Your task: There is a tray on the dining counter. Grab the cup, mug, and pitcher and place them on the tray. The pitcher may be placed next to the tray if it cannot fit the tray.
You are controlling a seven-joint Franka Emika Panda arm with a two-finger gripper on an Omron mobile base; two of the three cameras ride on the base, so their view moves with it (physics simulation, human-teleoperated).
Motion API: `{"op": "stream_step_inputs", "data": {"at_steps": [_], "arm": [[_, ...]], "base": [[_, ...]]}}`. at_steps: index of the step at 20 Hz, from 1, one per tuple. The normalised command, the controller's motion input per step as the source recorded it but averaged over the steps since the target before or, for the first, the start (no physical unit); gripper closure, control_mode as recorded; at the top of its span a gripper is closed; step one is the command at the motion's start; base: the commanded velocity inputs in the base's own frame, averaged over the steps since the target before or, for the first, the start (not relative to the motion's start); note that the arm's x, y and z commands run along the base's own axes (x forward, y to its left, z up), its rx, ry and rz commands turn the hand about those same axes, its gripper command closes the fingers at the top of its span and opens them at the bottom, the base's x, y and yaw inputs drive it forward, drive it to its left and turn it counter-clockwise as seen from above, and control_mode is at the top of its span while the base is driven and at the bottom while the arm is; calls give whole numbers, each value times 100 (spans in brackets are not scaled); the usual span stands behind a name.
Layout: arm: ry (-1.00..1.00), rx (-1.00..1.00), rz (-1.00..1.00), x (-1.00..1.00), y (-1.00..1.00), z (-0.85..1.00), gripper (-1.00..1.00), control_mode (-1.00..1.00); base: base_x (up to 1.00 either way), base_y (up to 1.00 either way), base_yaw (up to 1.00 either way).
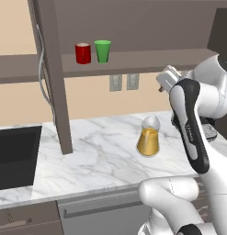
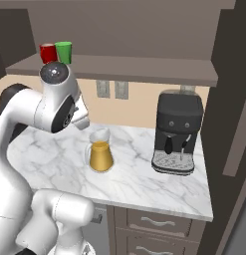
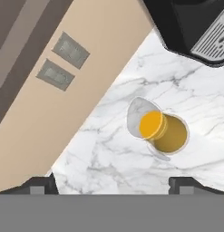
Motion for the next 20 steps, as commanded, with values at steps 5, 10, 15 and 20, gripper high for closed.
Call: {"op": "stream_step_inputs", "data": {"at_steps": [5, 10, 15, 20], "arm": [[-8, 28, 0, 0, -11, 56, -100, -100], [-5, 19, 0, 0, 1, 49, -100, -100], [-6, 7, 0, 0, 29, 20, -100, -100], [-10, 0, 0, 10, 40, 12, -100, -100]], "base": [[0, 0, 0], [0, 0, 0], [0, 0, 0], [0, 0, 0]]}}
